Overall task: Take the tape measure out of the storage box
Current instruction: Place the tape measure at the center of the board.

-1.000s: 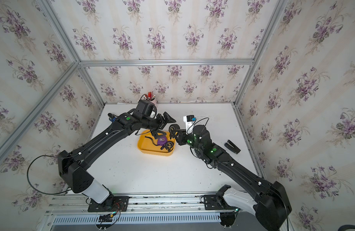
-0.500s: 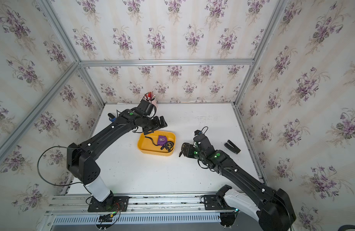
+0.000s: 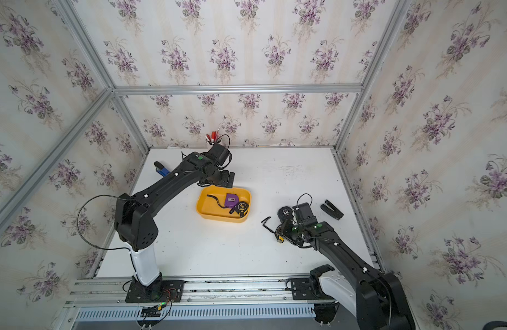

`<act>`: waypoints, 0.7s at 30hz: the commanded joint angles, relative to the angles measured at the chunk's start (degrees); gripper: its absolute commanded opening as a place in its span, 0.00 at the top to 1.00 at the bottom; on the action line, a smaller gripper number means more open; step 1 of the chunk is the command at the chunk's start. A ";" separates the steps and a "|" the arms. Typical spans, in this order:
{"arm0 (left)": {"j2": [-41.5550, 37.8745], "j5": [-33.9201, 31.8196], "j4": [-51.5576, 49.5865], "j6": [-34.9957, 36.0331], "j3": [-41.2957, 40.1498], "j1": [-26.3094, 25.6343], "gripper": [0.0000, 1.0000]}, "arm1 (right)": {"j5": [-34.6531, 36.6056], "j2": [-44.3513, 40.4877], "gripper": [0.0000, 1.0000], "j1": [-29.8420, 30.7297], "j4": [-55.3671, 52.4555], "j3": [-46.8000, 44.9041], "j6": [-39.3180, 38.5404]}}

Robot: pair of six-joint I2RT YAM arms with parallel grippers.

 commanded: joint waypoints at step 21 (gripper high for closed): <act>5.76 -1.17 -3.21 7.95 2.04 -1.54 0.00 | 3.96 1.56 0.48 -3.57 -2.90 -2.38 -0.56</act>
